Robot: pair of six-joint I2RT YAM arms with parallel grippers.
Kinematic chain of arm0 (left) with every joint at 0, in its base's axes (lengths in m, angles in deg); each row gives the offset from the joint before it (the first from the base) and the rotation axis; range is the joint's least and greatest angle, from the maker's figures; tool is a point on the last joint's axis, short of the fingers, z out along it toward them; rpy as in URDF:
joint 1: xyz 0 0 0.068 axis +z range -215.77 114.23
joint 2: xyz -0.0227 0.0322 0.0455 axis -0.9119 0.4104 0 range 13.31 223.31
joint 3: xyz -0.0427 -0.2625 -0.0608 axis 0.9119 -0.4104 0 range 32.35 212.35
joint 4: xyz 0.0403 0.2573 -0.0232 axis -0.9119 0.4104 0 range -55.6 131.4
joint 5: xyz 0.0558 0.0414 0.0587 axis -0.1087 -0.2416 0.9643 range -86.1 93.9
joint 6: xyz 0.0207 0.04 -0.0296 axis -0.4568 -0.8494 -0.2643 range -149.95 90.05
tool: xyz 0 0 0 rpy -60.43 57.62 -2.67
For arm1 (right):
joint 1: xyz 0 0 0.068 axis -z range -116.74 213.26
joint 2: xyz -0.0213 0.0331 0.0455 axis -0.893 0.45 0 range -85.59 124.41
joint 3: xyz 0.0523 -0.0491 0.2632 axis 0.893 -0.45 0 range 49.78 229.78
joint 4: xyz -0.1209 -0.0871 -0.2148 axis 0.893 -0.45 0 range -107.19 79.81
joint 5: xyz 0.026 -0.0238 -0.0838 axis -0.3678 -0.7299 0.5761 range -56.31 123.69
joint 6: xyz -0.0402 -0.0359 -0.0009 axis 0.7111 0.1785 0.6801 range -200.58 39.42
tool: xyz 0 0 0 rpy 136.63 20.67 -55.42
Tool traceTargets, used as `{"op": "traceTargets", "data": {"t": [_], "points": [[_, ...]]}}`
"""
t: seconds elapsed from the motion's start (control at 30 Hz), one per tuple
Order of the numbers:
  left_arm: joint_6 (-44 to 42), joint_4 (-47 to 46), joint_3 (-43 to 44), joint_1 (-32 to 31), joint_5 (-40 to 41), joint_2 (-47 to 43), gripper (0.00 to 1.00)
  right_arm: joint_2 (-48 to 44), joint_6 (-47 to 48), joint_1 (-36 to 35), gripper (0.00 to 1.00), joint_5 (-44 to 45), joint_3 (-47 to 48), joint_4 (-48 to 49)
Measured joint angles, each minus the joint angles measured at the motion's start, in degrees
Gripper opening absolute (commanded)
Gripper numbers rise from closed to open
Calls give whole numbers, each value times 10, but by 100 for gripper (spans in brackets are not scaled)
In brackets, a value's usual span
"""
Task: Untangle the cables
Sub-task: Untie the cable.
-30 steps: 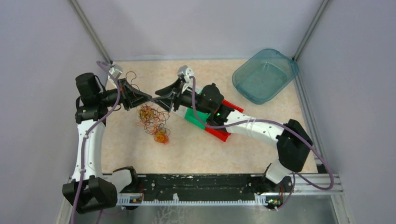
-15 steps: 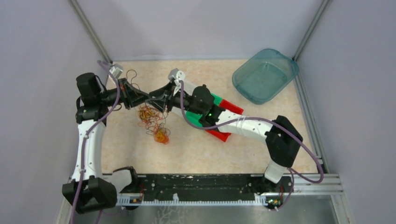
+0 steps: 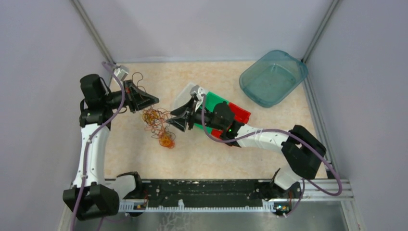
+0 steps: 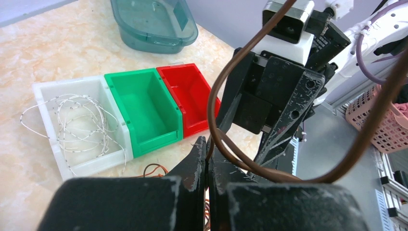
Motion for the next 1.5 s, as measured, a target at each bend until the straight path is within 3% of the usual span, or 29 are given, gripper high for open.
{"op": "traceTargets", "data": {"t": [0.2, 0.5, 0.93, 1.03, 1.27, 1.5], "points": [[1, -4, 0, -4, 5, 0, 0, 1, -10, -6, 43, -6, 7, -12], [3, -12, 0, -7, 26, 0, 0, 52, 28, -60, 35, 16, 137, -86], [22, -24, 0, -8, 50, -3, 0, 87, 139, -103, 40, 132, 161, -202], [27, -27, 0, -9, 52, -7, 0, 114, 158, -103, 33, 146, 184, -228], [33, -31, 0, -9, 56, -9, 0, 138, 182, -104, 4, 168, 223, -244], [30, -30, 0, -9, 81, -9, 0, 80, 184, -105, 0, 182, 130, -206]]}}
